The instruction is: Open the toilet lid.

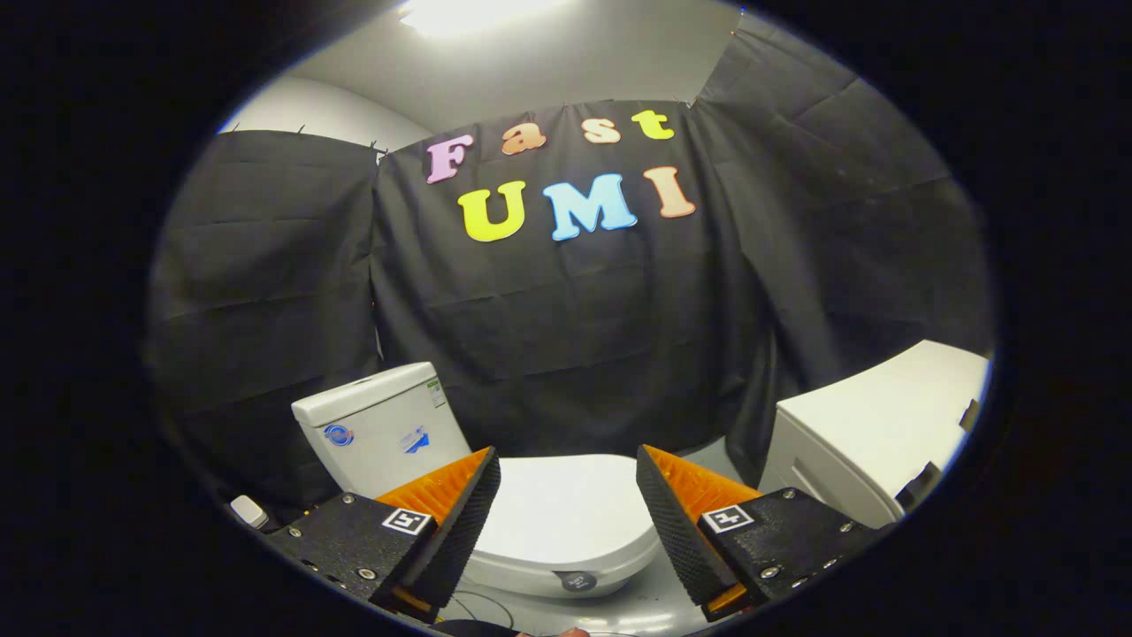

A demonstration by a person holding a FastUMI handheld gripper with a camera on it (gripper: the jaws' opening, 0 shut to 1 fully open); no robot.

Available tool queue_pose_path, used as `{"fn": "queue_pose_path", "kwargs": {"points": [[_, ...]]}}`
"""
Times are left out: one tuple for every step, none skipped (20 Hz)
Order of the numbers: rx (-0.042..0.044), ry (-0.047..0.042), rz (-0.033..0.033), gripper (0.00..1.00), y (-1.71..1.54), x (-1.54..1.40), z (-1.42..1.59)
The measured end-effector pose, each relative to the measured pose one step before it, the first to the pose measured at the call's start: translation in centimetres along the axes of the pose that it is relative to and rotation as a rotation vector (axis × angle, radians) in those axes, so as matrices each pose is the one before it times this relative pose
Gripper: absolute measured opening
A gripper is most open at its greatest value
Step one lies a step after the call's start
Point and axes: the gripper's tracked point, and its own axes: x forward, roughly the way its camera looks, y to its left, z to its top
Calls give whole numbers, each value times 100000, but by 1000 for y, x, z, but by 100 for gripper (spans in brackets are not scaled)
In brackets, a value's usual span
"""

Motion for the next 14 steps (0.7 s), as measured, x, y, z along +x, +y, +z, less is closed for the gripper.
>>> {"fn": "queue_pose_path", "kwargs": {"points": [[1477,2724,1276,95,207,298,-1092],[2103,2751,1129,96,232,417,-957],[2479,2503,921,95,260,426,-893],[2253,2396,634,96,170,296,-876],[2162,1890,100,96,103,366,-876],[2150,2207,211,96,-20,322,-834],[2235,2687,506,96,101,310,-1129],[1851,1945,166,96,-69,327,-831],[1854,1789,-540,97,-414,382,-565],[2010,1188,-363,97,-287,286,-539],[2446,955,231,97,-185,263,-632],[2642,839,292,97,-250,281,-395],[2622,859,122,97,-142,255,-781],[2443,999,-1,97,-275,300,-577]]}}
